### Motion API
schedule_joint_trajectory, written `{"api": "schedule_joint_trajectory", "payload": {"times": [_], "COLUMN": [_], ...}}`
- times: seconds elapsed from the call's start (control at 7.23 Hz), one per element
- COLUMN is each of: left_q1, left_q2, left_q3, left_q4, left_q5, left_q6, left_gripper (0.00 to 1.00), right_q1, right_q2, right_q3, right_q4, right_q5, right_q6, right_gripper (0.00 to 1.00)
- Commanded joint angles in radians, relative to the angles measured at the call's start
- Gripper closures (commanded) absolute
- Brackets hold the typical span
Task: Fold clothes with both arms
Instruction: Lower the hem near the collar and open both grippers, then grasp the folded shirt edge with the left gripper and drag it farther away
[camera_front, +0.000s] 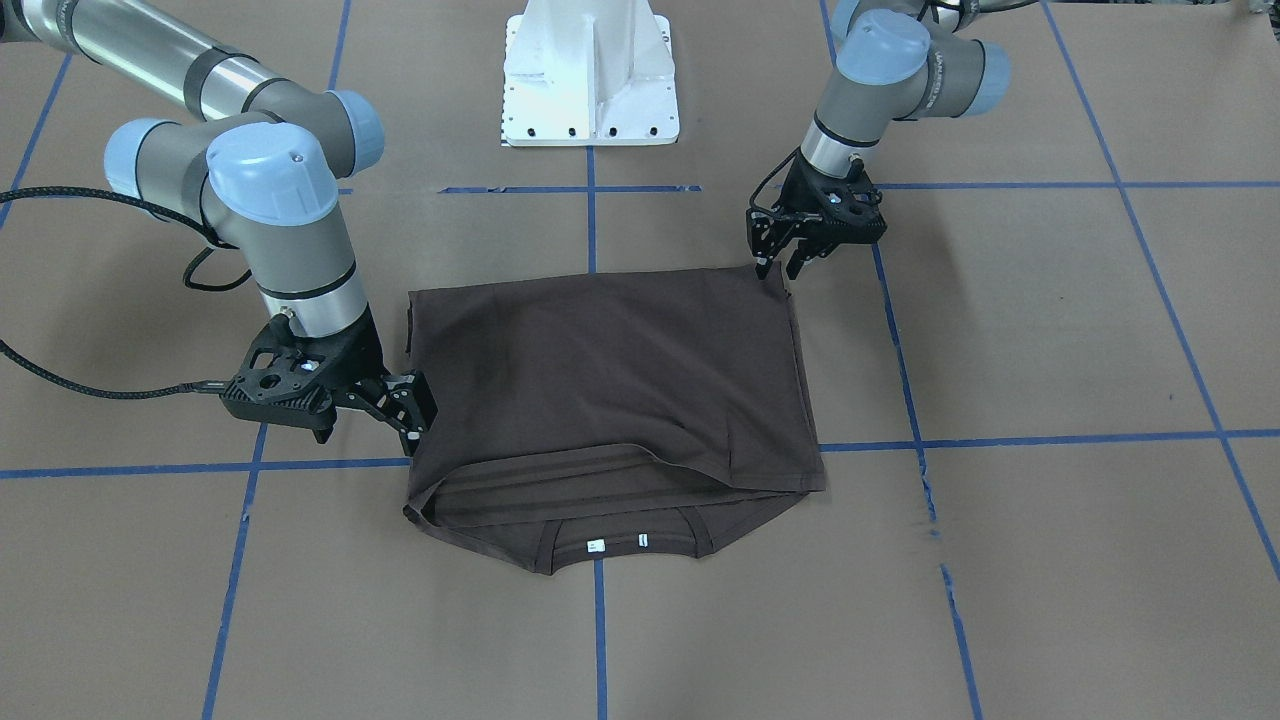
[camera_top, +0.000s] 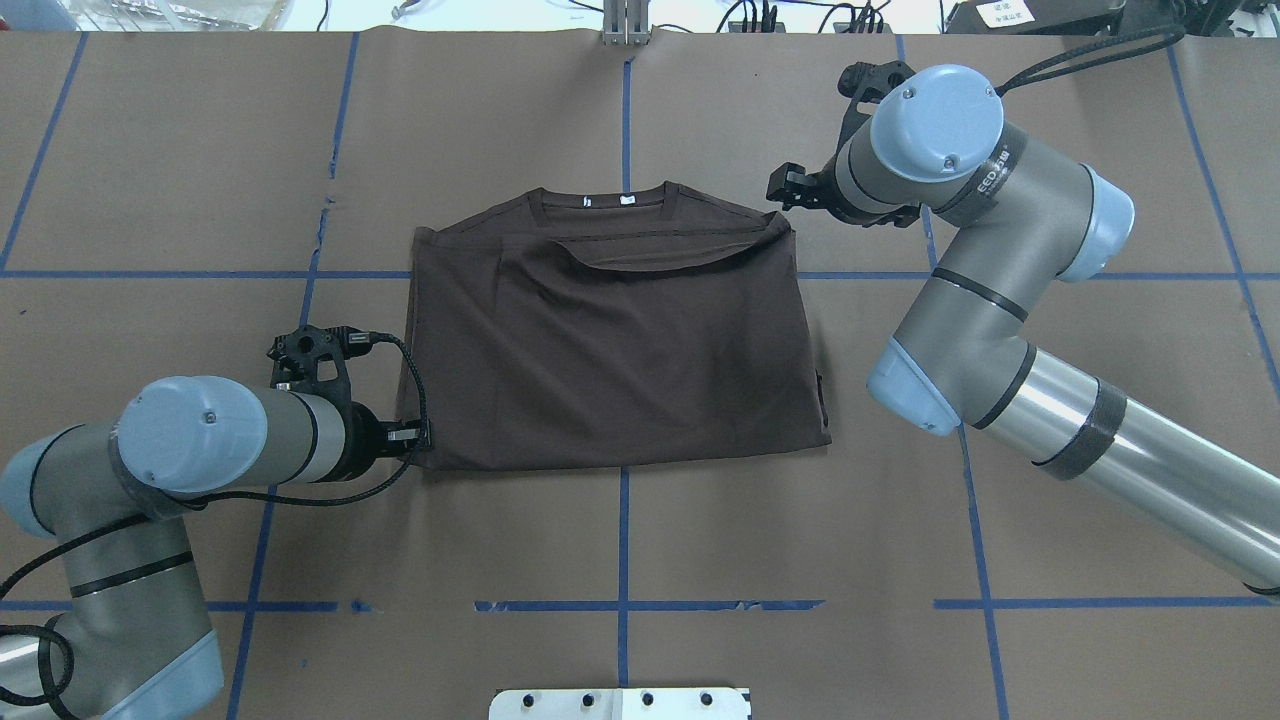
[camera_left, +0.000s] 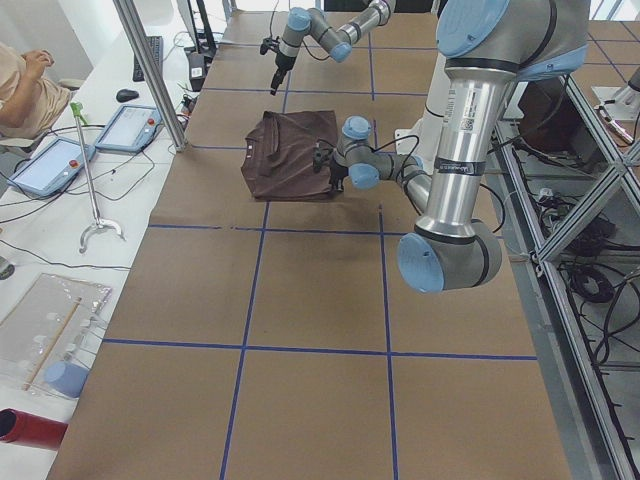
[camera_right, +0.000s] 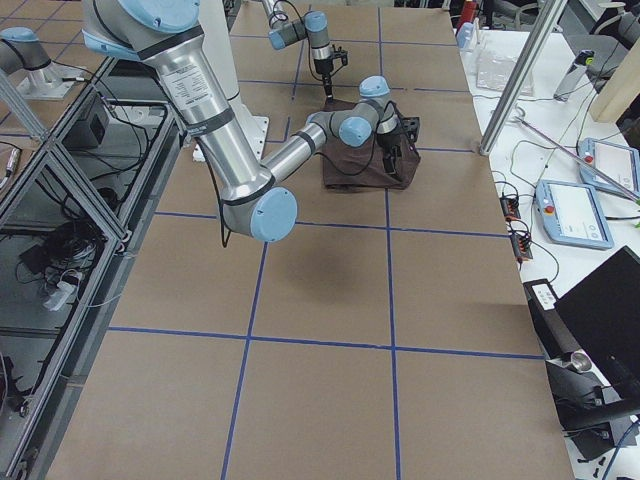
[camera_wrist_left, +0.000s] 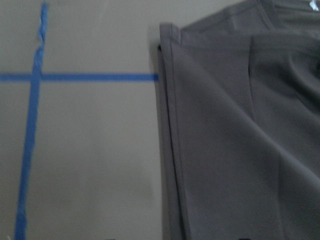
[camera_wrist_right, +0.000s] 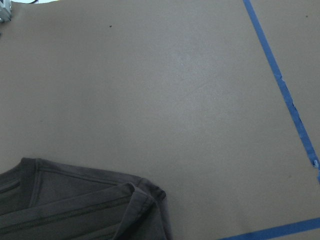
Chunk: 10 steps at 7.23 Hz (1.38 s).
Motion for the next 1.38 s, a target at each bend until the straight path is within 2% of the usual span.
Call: {"api": "schedule_joint_trajectory", "payload": {"times": [0.0,0.14,0.28,0.42,0.69,0.83,0.97,1.11,1.25], "left_q1": [0.017,0.02,0.02,0.02,0.014,-0.031,-0.112,-0.227,-0.342], "left_q2": [0.002,0.002,0.0,0.002,0.008,0.008,0.005,-0.018,-0.102], "left_q3": [0.003,0.003,0.003,0.004,0.015,0.026,0.074,0.166,0.269], "left_q4": [-0.001,0.001,0.001,0.001,0.007,0.01,0.009,-0.004,-0.004], "left_q5": [0.005,0.005,0.005,0.007,0.007,0.012,0.019,0.015,0.015], "left_q6": [-0.011,-0.013,-0.013,-0.011,0.007,0.103,0.203,0.337,0.454], "left_gripper": [0.51,0.55,0.95,1.0,1.0,1.0,1.0,1.0,1.0], "right_q1": [0.0,0.0,0.0,0.0,0.0,0.0,0.0,-0.002,-0.002], "right_q2": [0.0,0.0,0.0,-0.002,-0.002,-0.002,-0.002,0.0,0.0], "right_q3": [0.0,0.0,0.0,0.0,0.0,0.0,-0.002,-0.002,-0.002], "right_q4": [0.0,0.0,0.0,0.0,0.0,0.0,0.0,0.0,0.0], "right_q5": [0.0,0.0,0.0,0.0,-0.002,-0.002,0.0,-0.002,-0.002], "right_q6": [0.0,0.0,0.0,0.0,0.003,0.002,0.002,0.003,0.008], "right_gripper": [0.0,0.0,0.0,0.0,0.0,0.0,0.0,0.0,0.0]}}
